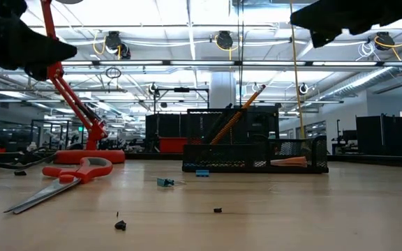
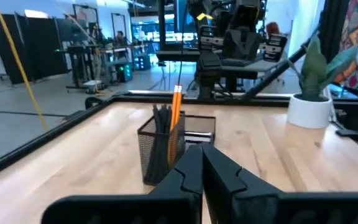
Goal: Pick and place office supplies into organizer
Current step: Put the blue binder clip into the black desk organizer
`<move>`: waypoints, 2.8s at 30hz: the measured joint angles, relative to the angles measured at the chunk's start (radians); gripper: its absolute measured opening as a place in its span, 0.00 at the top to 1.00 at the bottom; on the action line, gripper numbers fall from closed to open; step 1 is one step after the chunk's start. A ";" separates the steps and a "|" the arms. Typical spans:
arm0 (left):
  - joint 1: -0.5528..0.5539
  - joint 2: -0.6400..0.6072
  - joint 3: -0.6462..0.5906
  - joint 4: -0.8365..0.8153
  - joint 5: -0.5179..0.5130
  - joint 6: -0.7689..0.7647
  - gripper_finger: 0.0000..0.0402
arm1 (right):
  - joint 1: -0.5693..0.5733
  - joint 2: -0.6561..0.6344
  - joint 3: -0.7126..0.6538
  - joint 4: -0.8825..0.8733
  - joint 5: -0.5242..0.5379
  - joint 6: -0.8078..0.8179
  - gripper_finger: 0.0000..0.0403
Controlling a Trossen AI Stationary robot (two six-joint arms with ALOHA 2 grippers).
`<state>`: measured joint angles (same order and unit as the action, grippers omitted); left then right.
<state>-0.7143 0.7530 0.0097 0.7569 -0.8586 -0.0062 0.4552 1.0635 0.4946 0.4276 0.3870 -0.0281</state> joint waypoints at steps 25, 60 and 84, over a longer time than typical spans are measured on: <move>0.007 0.055 0.000 0.006 0.056 0.024 0.98 | -0.098 0.703 0.745 -0.478 -0.288 0.019 0.64; 0.007 0.055 0.000 0.002 0.055 0.054 0.89 | -0.210 1.003 0.784 -0.352 -0.597 -0.045 0.50; 0.007 0.055 0.001 -0.036 0.054 0.035 0.88 | -0.209 1.076 0.786 -0.407 -0.572 -0.087 0.56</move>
<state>-0.7074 0.8078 0.0105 0.7204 -0.8043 0.0286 0.2462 2.1395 1.2808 0.0201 -0.1847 -0.1151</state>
